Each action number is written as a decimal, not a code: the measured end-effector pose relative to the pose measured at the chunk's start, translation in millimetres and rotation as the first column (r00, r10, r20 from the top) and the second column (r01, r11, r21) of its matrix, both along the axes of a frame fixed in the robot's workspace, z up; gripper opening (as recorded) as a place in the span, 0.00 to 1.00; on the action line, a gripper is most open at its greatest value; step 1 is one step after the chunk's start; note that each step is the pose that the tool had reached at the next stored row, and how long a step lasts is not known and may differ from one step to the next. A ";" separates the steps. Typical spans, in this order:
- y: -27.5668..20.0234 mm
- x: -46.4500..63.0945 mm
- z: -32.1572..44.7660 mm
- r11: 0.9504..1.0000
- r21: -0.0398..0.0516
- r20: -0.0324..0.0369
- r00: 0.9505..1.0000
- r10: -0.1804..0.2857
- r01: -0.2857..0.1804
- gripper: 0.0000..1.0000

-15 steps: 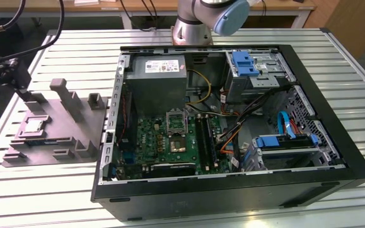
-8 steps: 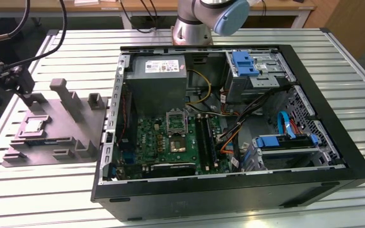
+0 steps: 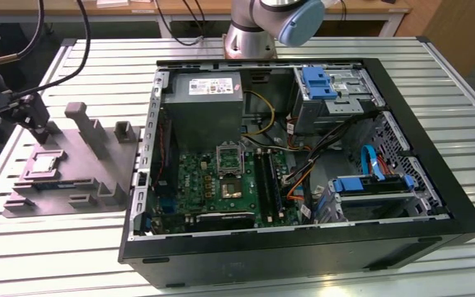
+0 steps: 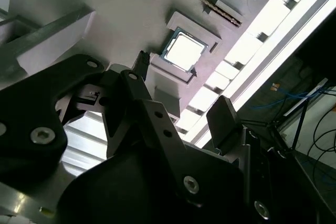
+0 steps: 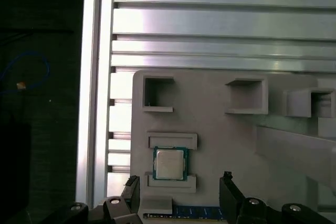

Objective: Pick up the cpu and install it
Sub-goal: 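Pick up the cpu and move it towards the insertion slot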

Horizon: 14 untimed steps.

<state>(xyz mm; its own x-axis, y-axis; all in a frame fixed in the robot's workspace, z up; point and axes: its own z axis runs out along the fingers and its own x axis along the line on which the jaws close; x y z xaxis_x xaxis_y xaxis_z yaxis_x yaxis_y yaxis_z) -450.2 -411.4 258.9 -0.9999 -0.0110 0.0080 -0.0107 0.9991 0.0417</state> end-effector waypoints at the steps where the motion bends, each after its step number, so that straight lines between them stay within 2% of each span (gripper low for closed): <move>1: 0.0 -0.7 -1.8 1.000 0.000 0.000 1.000 0.004 -0.004 0.71; 5: 0.0 -3.2 -9.0 1.000 0.000 0.000 1.000 0.025 -0.025 0.71; 14: 0.0 -4.0 -25.3 1.000 0.000 0.000 1.000 0.025 -0.025 0.71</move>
